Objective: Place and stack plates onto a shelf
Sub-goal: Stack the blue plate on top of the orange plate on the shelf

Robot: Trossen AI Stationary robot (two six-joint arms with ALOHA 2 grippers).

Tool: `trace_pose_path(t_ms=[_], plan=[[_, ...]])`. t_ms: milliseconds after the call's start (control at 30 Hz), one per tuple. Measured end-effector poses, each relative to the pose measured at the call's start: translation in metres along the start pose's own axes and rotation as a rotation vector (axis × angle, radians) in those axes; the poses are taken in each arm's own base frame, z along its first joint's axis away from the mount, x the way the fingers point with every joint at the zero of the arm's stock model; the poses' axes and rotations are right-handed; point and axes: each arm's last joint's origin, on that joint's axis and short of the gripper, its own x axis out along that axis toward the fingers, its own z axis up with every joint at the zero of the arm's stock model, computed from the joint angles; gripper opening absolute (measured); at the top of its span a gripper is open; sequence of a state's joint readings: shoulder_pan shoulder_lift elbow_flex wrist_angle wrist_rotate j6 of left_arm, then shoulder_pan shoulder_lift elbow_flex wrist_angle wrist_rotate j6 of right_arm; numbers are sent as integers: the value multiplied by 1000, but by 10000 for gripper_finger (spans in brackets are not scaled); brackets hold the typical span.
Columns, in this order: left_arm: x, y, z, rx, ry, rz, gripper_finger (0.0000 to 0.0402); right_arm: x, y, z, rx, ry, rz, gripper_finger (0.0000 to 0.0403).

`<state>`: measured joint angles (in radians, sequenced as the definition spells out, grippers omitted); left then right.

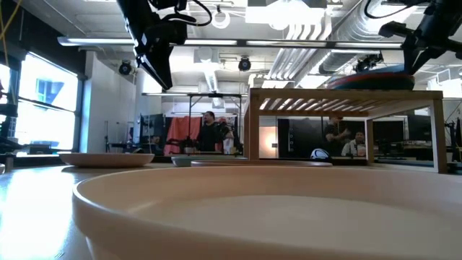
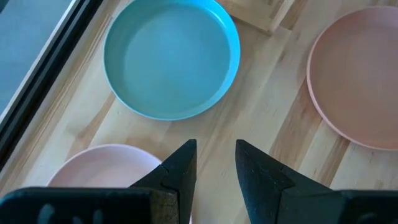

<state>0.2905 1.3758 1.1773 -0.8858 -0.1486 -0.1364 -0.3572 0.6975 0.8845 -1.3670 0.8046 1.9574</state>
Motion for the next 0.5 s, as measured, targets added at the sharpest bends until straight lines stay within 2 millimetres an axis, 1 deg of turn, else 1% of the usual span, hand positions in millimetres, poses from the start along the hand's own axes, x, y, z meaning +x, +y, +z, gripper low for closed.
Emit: trace_pose_path(t_ms=[500], plan=[[0,0,0,0,0,0,99,1,1,0,-20,10,-10,0]])
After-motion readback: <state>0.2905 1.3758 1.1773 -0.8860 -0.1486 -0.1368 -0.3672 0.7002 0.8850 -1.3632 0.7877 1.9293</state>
